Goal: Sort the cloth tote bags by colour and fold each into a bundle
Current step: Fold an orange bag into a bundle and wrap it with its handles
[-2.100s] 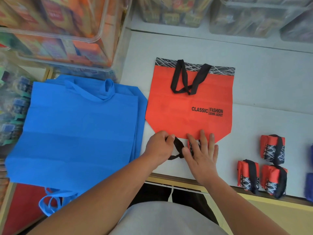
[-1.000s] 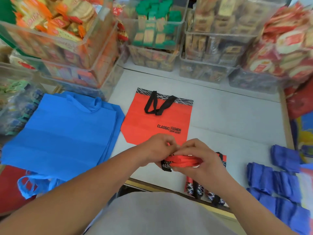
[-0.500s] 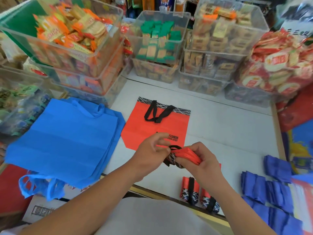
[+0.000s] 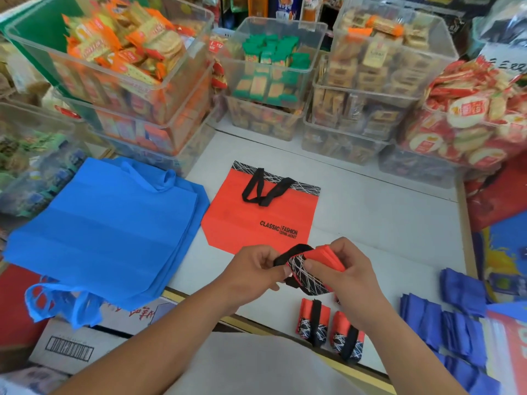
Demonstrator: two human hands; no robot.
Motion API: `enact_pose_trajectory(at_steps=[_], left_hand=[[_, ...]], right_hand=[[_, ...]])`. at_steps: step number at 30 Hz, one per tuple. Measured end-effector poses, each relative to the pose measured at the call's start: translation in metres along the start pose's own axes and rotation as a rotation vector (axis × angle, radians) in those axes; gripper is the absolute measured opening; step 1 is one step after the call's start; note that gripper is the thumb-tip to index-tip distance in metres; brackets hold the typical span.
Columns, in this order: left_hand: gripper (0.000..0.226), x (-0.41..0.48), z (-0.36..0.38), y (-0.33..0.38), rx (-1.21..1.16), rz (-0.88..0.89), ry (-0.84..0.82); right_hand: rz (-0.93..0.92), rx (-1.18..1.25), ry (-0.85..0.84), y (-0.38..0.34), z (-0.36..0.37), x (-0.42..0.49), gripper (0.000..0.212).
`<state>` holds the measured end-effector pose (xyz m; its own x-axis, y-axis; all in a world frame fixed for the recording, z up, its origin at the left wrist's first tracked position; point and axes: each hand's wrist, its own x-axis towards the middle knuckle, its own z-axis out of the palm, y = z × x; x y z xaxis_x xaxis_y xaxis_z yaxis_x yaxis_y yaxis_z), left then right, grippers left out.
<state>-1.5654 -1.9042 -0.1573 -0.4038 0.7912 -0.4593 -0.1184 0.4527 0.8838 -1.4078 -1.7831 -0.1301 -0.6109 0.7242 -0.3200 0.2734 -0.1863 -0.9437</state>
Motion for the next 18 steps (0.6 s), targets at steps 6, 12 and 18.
enact_pose_trajectory(at_steps=[6, 12, 18], left_hand=[[0.009, -0.007, 0.014, 0.015, 0.096, 0.161, 0.027], [0.007, -0.003, 0.018, 0.022, 0.085, 0.077, 0.026], [0.013, 0.001, 0.007, 0.025, 0.007, 0.022, 0.012]], right_hand=[[-0.013, -0.188, -0.014, 0.004, 0.004, 0.005, 0.030], [-0.069, -0.389, -0.053, -0.001, 0.004, 0.011, 0.024], [-0.134, -0.280, 0.034, -0.004, -0.003, 0.011, 0.022]])
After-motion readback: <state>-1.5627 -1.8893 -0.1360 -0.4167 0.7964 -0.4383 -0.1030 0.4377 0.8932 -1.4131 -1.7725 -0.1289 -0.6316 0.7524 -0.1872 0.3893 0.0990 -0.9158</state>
